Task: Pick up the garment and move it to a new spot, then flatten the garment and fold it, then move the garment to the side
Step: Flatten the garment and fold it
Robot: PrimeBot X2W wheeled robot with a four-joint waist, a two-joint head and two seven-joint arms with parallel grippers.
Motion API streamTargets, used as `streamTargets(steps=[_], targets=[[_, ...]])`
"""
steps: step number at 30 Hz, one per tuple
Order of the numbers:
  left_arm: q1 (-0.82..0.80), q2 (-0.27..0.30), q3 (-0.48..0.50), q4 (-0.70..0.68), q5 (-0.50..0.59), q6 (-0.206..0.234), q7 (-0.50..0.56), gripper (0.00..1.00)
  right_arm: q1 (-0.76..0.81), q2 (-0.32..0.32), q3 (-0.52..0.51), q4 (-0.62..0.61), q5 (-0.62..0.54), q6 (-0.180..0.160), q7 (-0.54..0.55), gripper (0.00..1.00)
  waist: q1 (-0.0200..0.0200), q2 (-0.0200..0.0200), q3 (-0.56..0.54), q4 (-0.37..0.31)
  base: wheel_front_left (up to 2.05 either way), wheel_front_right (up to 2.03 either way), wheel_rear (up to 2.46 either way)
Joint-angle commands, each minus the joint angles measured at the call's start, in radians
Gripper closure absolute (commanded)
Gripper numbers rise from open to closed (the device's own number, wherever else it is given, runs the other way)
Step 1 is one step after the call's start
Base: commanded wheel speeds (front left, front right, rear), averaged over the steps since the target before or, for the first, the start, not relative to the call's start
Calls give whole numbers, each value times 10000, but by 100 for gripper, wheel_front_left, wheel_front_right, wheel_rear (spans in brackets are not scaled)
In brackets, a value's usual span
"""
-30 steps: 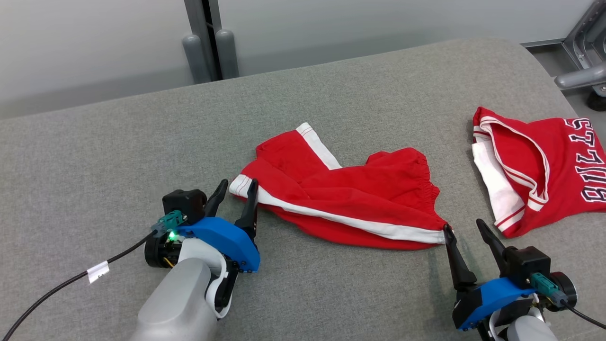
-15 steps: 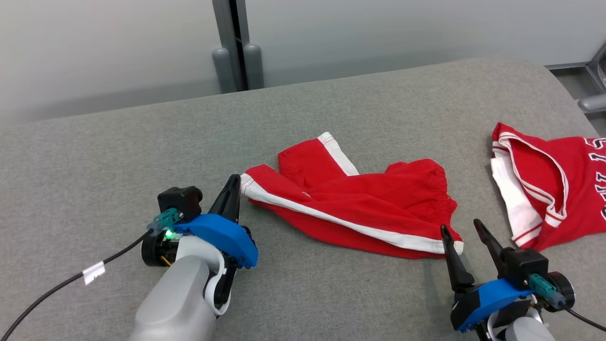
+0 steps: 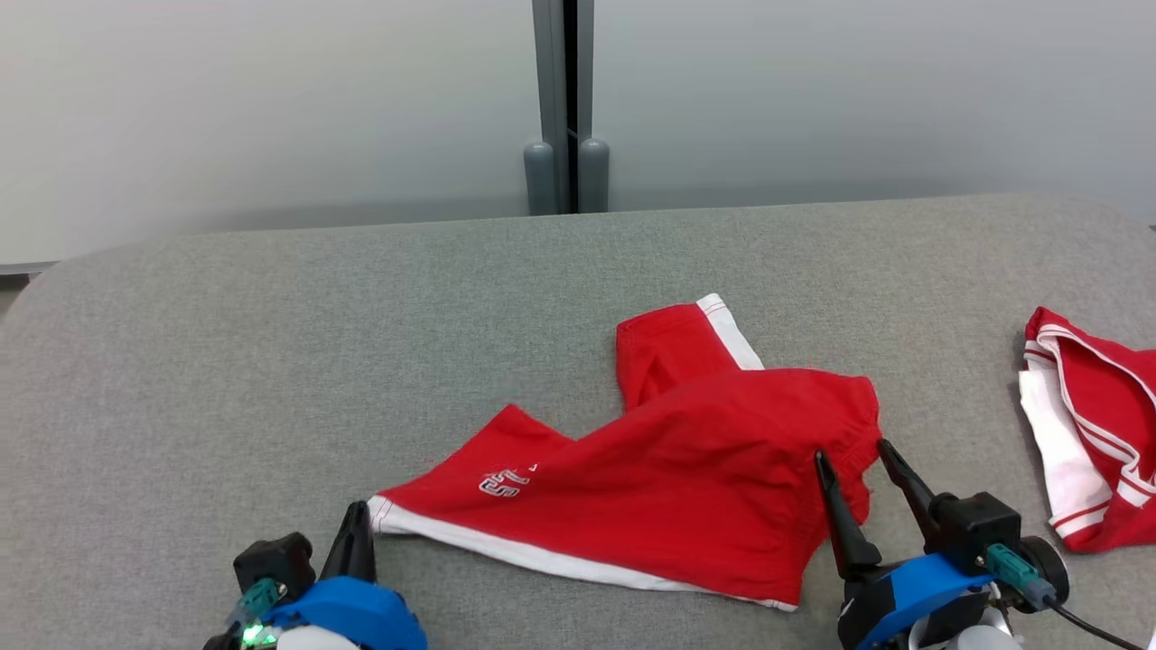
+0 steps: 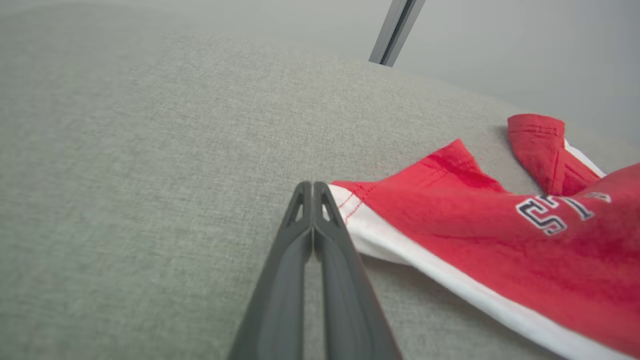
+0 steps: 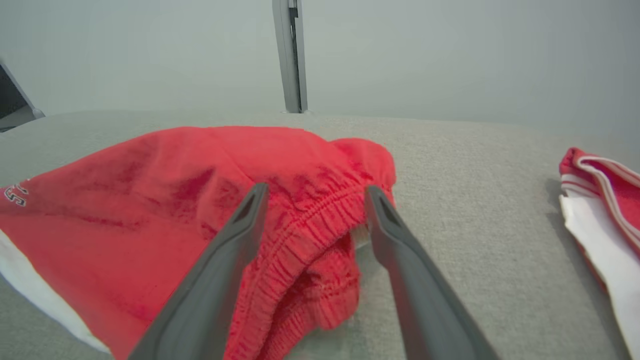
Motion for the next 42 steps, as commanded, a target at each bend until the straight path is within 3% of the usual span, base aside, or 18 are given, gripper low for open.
streamTargets(steps=[1,2,9,16,30,40,41,42], targets=[[333,-6,237,-137,335,118,-46,61,192,49,89,-170,55,-3,-30,0,1,1,-112,73,0,0,0],[445,1,245,-223,636,148,-46,0,208,74,130,-298,47,-3,-30,0,1,1,-179,104,0,0,0],[1158,73,621,-1580,2254,398,-48,0,435,188,16,-985,-208,-3,-30,0,1,1,-517,108,0,0,0],[1674,65,857,-2698,3420,226,-47,0,735,239,158,-1449,-229,-3,-30,0,1,1,-677,-26,0,0,0],[1974,-135,832,-2751,3631,-106,-48,0,1732,237,748,-52,101,-3,-30,0,1,1,-656,281,0,0,0],[1820,-149,820,-2745,3482,-219,-48,0,1201,236,975,1001,837,-3,-30,0,1,1,-424,600,0,0,0],[1800,-150,814,-2762,3438,-222,-48,0,1159,233,971,1063,879,-3,-30,4,1,1,-390,626,0,0,0],[1777,-152,794,-2783,3419,-232,-48,0,1103,232,962,1090,923,-3,-30,22,1,1,-348,662,0,0,0]])
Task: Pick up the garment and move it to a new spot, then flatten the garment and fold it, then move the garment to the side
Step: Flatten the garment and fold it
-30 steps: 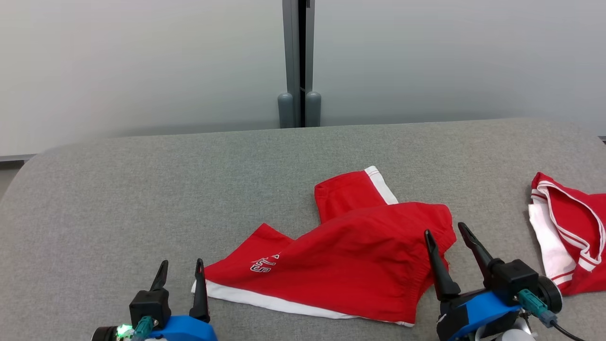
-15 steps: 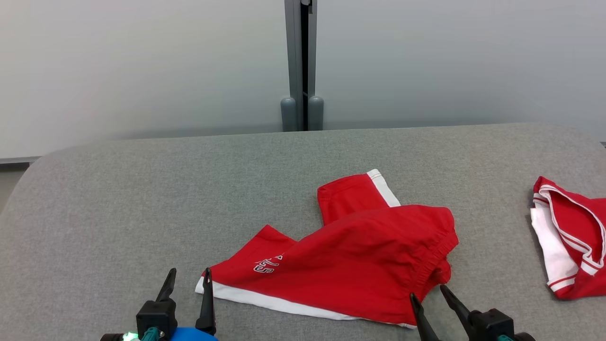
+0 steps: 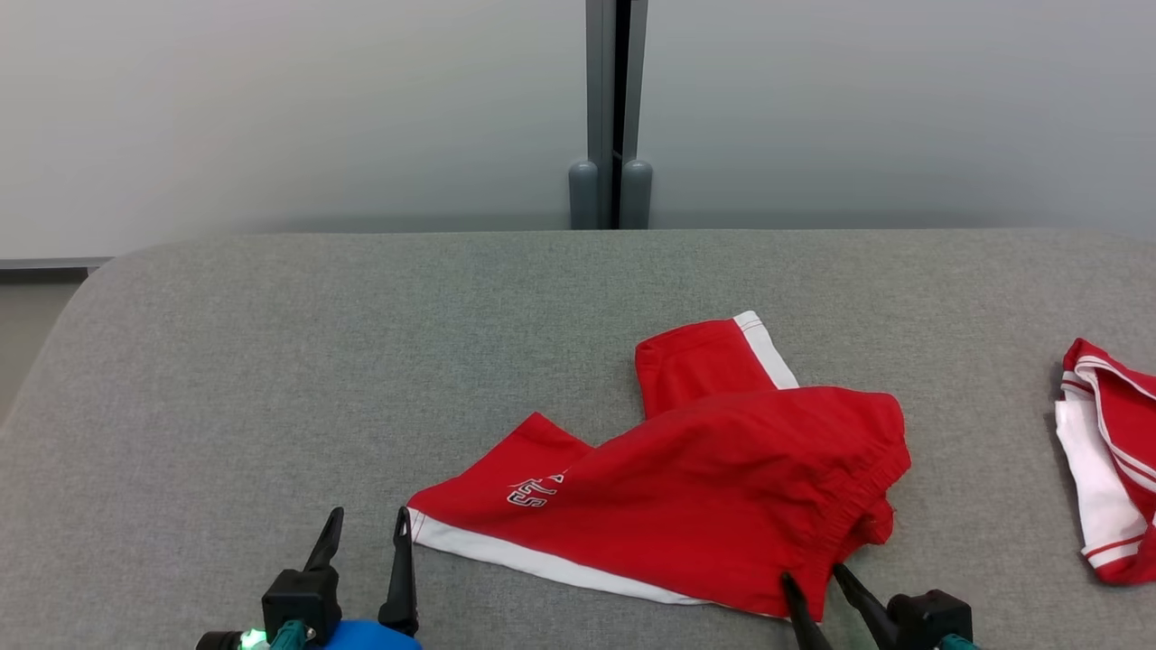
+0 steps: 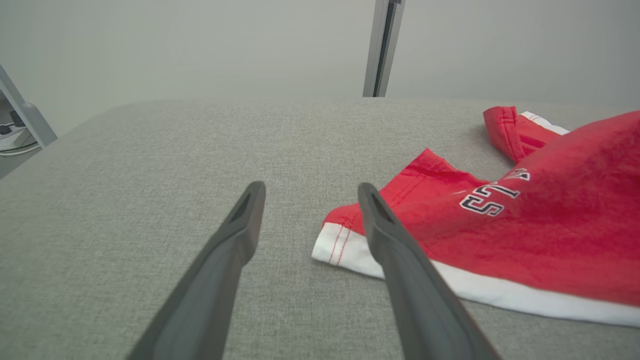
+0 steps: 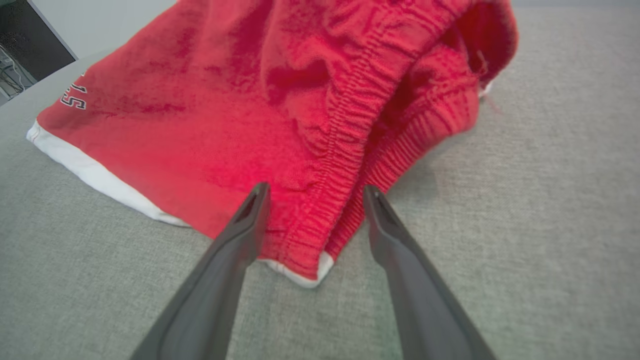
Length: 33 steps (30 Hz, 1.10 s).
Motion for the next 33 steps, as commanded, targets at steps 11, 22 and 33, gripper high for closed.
streamTargets(steps=[11,22,33], targets=[[-370,-8,-205,-123,-204,-54,-46,0,-1342,-22,-693,223,-206,-3,-30,100,0,0,502,370,0,0,0],[-506,-7,-480,39,-300,-82,-46,0,-2908,-383,-1697,1425,-1403,-3,-31,0,0,0,596,746,0,0,0],[76,-4,-164,17,-368,200,-45,0,-1095,-38,-1787,-1571,-1834,-3,-30,0,0,0,-221,-27,0,0,0]])
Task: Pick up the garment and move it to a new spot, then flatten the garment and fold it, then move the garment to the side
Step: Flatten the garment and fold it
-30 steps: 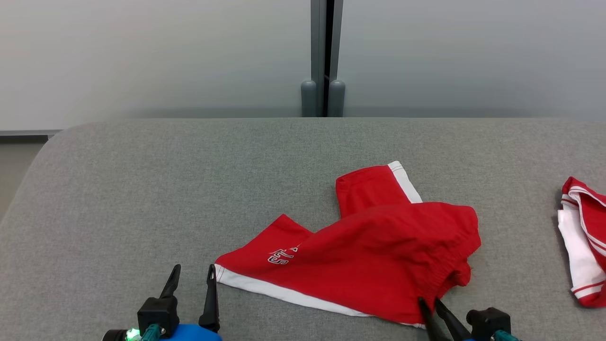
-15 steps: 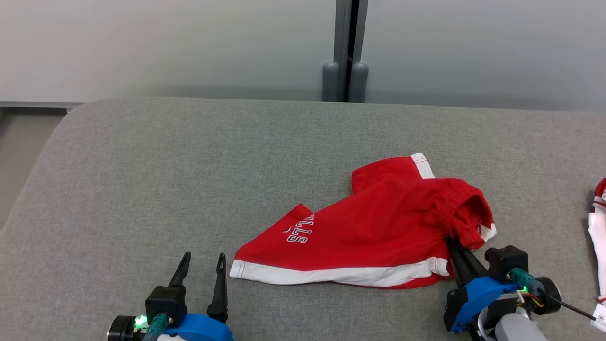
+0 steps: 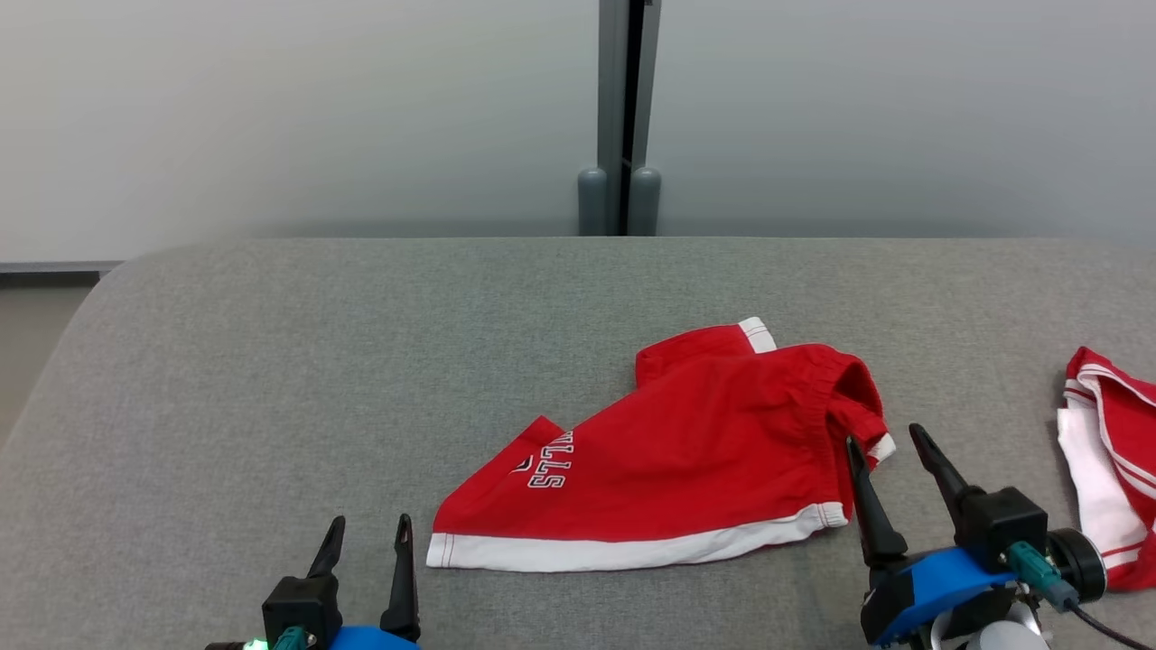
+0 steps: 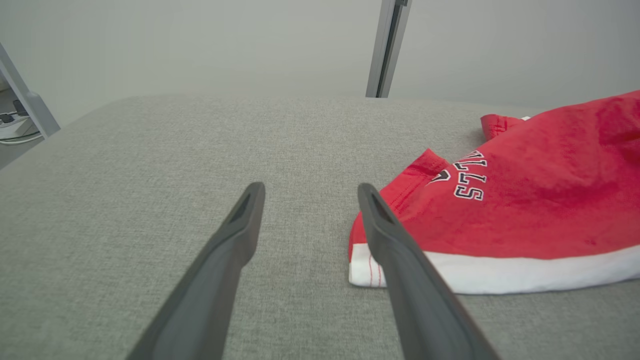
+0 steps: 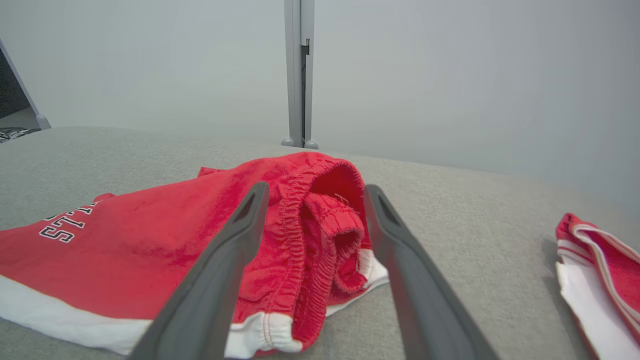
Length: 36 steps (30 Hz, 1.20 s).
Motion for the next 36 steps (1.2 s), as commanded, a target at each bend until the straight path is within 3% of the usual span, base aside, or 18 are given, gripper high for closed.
streamTargets(steps=[1,8,16,28,36], targets=[[103,11,110,-55,64,119,-46,0,396,42,66,-326,-117,-3,-28,0,1,0,-230,-317,0,0,0],[293,12,356,19,194,355,-46,0,1249,65,307,-262,51,-3,-28,0,1,0,-398,-591,0,0,0],[336,7,396,173,128,257,-46,0,1227,55,590,33,412,-3,-30,0,1,0,-454,-527,0,0,0],[-167,6,-95,1285,-936,-679,-46,0,898,57,885,70,575,-3,-30,0,1,0,121,-647,0,0,0],[-627,9,-416,1929,-1685,-1019,-46,0,733,57,843,65,546,-3,-30,0,1,0,421,-788,0,0,0]])
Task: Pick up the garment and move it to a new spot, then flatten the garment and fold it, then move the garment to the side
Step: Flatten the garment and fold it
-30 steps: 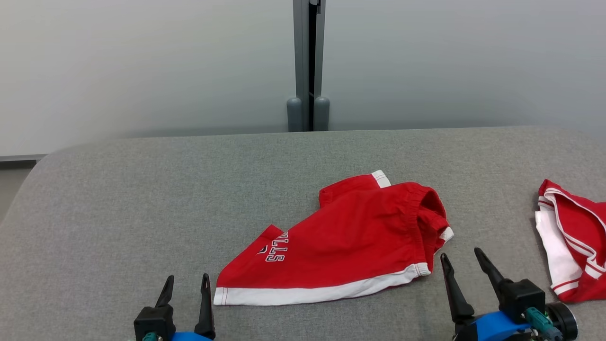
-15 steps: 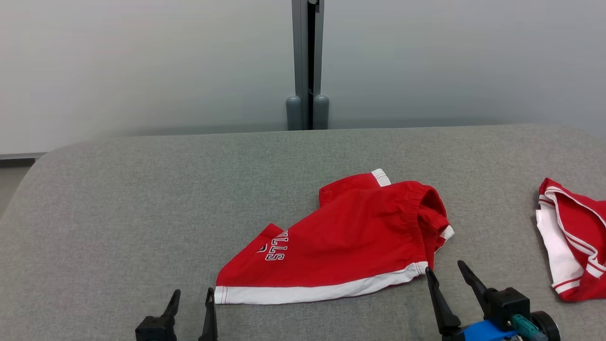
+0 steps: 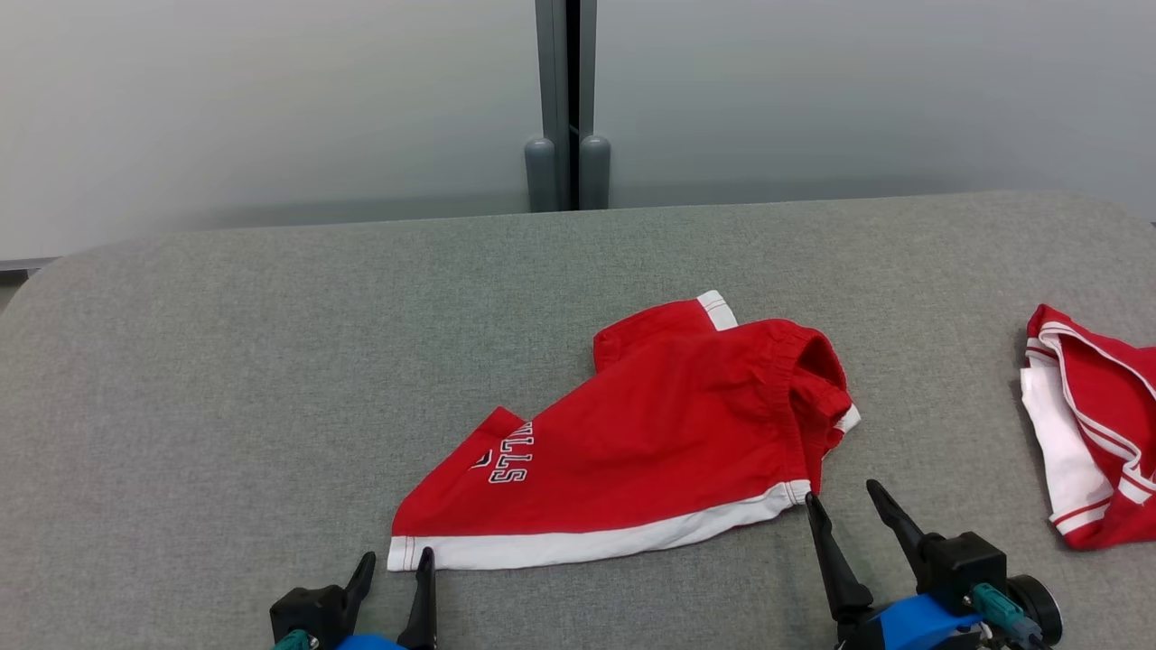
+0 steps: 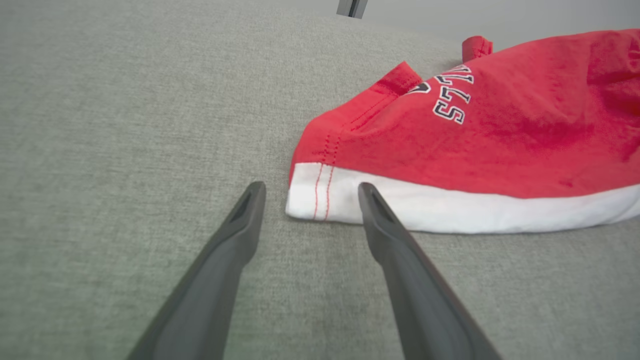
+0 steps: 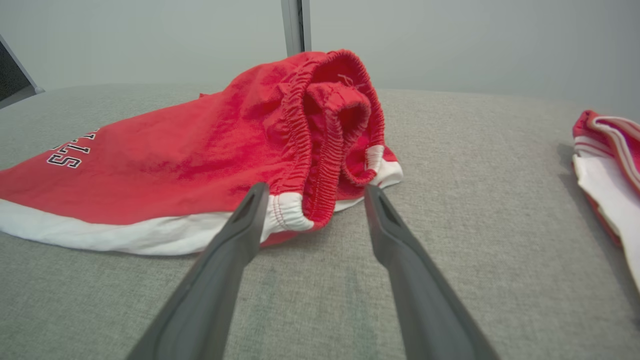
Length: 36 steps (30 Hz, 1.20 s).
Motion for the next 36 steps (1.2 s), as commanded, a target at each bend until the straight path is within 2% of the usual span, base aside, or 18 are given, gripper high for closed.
streamTargets(steps=[1,9,19,20,21,23,26,27,28,31,36], targets=[[-210,5,-9,40,-76,-54,-46,0,-153,-12,7,-22,9,-3,-30,0,-2,-1,35,-25,0,0,0],[-522,3,-268,420,-527,-210,-43,0,-297,-11,92,5,96,-3,-30,0,-2,-1,232,-196,0,0,0],[-542,5,-223,223,-338,-244,-43,0,-316,-11,54,48,204,-3,-30,0,-2,-1,386,-270,0,0,0],[-519,5,-233,212,-335,-240,-43,3,-314,-11,54,52,204,-3,-30,0,-2,-1,383,-255,0,0,0],[-498,5,-251,189,-336,-242,-43,8,-311,-11,63,56,210,-3,-30,0,-2,-1,377,-238,0,0,0],[-455,5,-316,115,-349,-243,-45,49,-315,-11,82,69,254,-3,-30,0,-2,-1,359,-205,0,0,0],[-366,6,-353,60,-347,-245,-45,72,-345,-11,112,90,288,-3,-30,0,-2,-1,329,-161,0,0,0],[-356,5,-364,68,-324,-246,-45,75,-349,-11,118,96,302,-3,-30,0,-2,-1,319,-150,0,0,0],[-358,6,-369,68,-302,-244,-45,91,-349,-11,117,103,314,-3,-30,0,-2,-1,312,-140,0,0,0],[-358,6,-373,68,-250,-245,-45,100,-342,-11,107,110,336,-3,-30,0,-2,-1,298,-101,0,0,0],[-340,4,-416,-7,-188,-245,-45,100,-357,-11,120,152,385,-3,-30,0,-2,-1,288,-58,0,0,0]])
